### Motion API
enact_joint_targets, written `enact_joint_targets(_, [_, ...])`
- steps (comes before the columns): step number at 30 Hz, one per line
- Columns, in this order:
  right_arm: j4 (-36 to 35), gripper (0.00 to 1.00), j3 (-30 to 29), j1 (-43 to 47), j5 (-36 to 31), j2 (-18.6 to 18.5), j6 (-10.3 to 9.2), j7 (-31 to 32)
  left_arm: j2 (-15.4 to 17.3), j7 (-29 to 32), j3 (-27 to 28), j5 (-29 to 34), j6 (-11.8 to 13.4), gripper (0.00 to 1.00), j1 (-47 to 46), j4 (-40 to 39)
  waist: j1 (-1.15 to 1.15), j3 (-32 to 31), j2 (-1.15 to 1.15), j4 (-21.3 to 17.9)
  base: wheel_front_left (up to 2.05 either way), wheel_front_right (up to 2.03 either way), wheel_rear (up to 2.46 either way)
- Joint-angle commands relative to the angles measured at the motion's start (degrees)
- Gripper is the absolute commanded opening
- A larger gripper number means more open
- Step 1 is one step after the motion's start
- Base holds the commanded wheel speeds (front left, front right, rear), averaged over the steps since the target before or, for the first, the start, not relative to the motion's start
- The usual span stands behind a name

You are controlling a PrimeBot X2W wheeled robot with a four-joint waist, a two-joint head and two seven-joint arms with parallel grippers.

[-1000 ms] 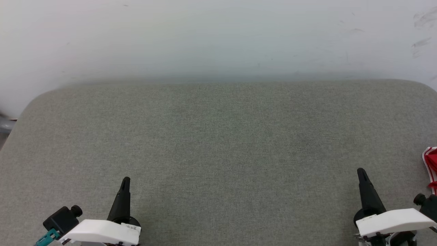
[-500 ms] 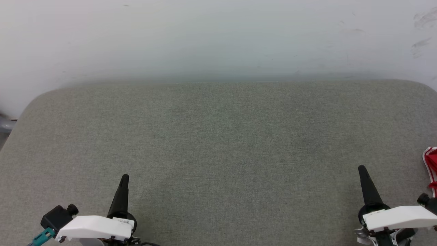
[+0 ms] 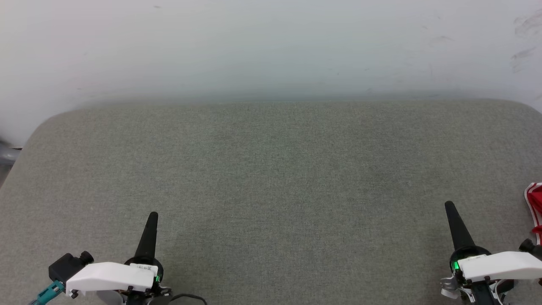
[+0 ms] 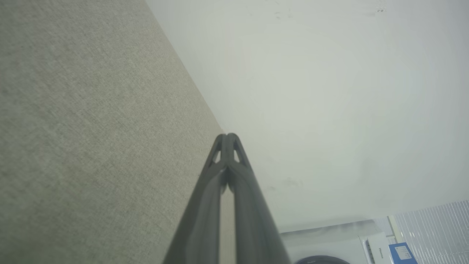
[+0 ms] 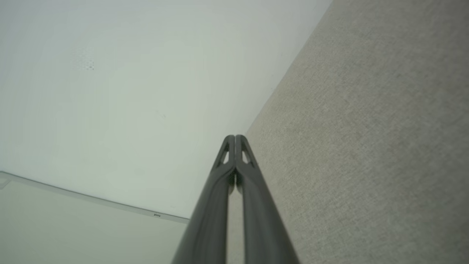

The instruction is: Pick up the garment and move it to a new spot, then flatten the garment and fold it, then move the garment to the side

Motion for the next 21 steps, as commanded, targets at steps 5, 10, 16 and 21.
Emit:
enact_joint_targets(5, [-0.2, 0.0, -0.4, -1.4, 3.6, 0.2, -0.02, 0.9, 0.1, 0.9, 0.4, -3.3, -0.2, 0.0, -1.6, 0.1, 0.0, 0.0, 0.0, 0.0, 0.0, 0.0, 0.0])
enact_joint_targets(10, [0.0, 0.0, -0.5, -1.7, 6.3, 0.2, -0.02, 1.5, 0.0, 1.6, 0.7, -5.9, -0.2, 0.0, -2.0, 0.4, 0.0, 0.0, 0.0, 0.0, 0.0, 0.0, 0.0])
enact_joint_targets(16, [0.2, 0.0, -0.7, -1.8, 9.3, 0.2, -0.02, 2.3, 0.0, 2.4, 1.1, -8.8, -0.2, 0.0, -2.4, 0.7, 0.0, 0.0, 0.0, 0.1, 0.0, 0.0, 0.0])
enact_joint_targets(21, [0.4, 0.0, -0.9, -2.1, 11.9, 0.3, -0.02, 3.0, -0.1, 3.1, 1.3, -11.1, -0.2, 0.0, -2.6, 1.0, 0.0, 0.0, 0.0, 0.1, 0.0, 0.0, 0.0])
